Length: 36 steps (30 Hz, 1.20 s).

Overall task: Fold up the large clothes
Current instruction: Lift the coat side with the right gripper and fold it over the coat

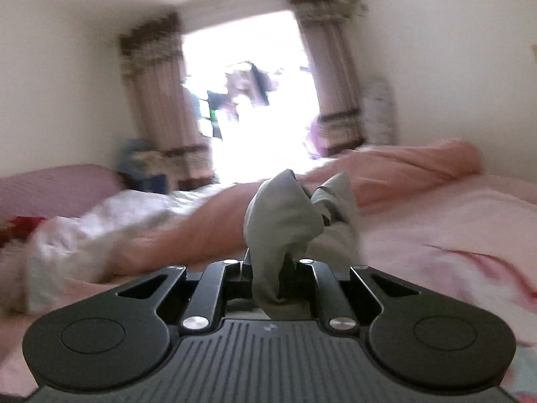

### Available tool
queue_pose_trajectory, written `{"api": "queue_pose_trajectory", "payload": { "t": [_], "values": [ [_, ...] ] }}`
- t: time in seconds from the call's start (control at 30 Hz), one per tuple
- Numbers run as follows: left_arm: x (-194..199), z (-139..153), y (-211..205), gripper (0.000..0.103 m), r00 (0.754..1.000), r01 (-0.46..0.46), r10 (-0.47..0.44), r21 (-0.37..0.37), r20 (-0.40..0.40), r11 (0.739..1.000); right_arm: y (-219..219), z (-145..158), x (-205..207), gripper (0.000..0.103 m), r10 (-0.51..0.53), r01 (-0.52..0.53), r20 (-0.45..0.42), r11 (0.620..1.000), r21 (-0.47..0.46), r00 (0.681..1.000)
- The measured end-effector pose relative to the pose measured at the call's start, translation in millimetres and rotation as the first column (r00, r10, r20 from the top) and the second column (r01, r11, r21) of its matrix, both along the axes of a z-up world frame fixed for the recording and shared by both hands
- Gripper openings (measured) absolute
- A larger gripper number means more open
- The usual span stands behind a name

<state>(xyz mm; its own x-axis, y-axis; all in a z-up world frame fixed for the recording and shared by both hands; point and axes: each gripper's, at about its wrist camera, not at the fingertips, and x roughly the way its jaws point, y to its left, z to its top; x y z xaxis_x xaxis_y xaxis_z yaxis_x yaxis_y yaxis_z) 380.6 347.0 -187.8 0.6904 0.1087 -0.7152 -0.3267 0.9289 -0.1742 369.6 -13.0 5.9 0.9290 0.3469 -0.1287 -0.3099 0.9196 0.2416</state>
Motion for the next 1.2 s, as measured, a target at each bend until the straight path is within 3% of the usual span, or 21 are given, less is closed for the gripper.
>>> {"api": "queue_pose_trajectory", "payload": {
  "t": [0.13,0.27,0.4,0.53,0.6,0.67,0.73,0.8,0.87,0.93,1.03,1.2],
  "values": [
    [-2.7,1.0,10.5,0.103,1.0,-0.024,0.023,-0.031,-0.005,0.999,65.2,8.9,-20.0,0.013,0.161,-0.161,0.036,0.987,0.015,0.986],
    [-9.6,3.2,17.5,0.103,0.999,-0.039,0.039,-0.05,-0.001,0.998,121.6,-39.0,-32.3,0.013,0.238,-0.242,-0.051,0.964,-0.111,0.97],
    [-13.5,6.2,24.6,0.103,0.997,-0.075,0.074,-0.04,-0.013,0.996,149.0,-96.2,-40.8,0.013,0.221,-0.253,-0.165,0.945,-0.208,0.961],
    [-19.7,4.7,26.5,0.103,0.995,-0.095,0.094,-0.041,-0.024,0.995,165.5,-119.4,-47.0,0.015,0.167,-0.207,-0.149,0.926,-0.316,0.975],
    [-18.2,3.0,25.3,0.103,0.993,-0.109,0.108,-0.006,-0.051,0.994,171.7,-124.5,-54.0,0.016,0.152,-0.194,-0.143,0.915,-0.353,0.978],
    [-19.6,3.2,26.4,0.103,0.992,-0.11,0.111,0.008,-0.058,0.994,177.3,-121.1,-59.5,0.026,0.166,-0.202,-0.125,0.904,-0.378,0.978],
    [-22.4,6.0,29.5,0.103,0.991,-0.121,0.12,-0.006,-0.05,0.993,178.3,-110.5,-63.2,0.039,0.211,-0.246,-0.134,0.897,-0.366,0.968],
    [-24.5,7.6,33.4,0.103,0.991,-0.13,0.129,-0.015,-0.039,0.991,174.0,-100.8,-69.9,0.042,0.278,-0.306,-0.132,0.901,-0.309,0.952],
    [-26.8,10.3,32.2,0.103,0.99,-0.142,0.141,-0.014,-0.028,0.99,164.4,-89.7,-79.0,0.016,0.317,-0.331,-0.096,0.9,-0.284,0.944],
    [-30.4,14.9,28.9,0.103,0.989,-0.144,0.144,-0.021,-0.011,0.989,151.1,-78.2,-86.3,0.015,0.33,-0.337,-0.072,0.904,-0.264,0.941],
    [-42.8,24.7,23.4,0.103,0.988,-0.146,0.148,-0.039,0.038,0.988,124.8,-61.8,-83.9,0.017,0.37,-0.379,-0.084,0.911,-0.161,0.925],
    [-62.5,51.9,14.7,0.103,0.974,-0.149,0.157,-0.063,0.16,0.987,92.2,-43.1,-65.8,0.013,0.252,-0.254,-0.029,0.962,-0.097,0.967]
  ]
}}
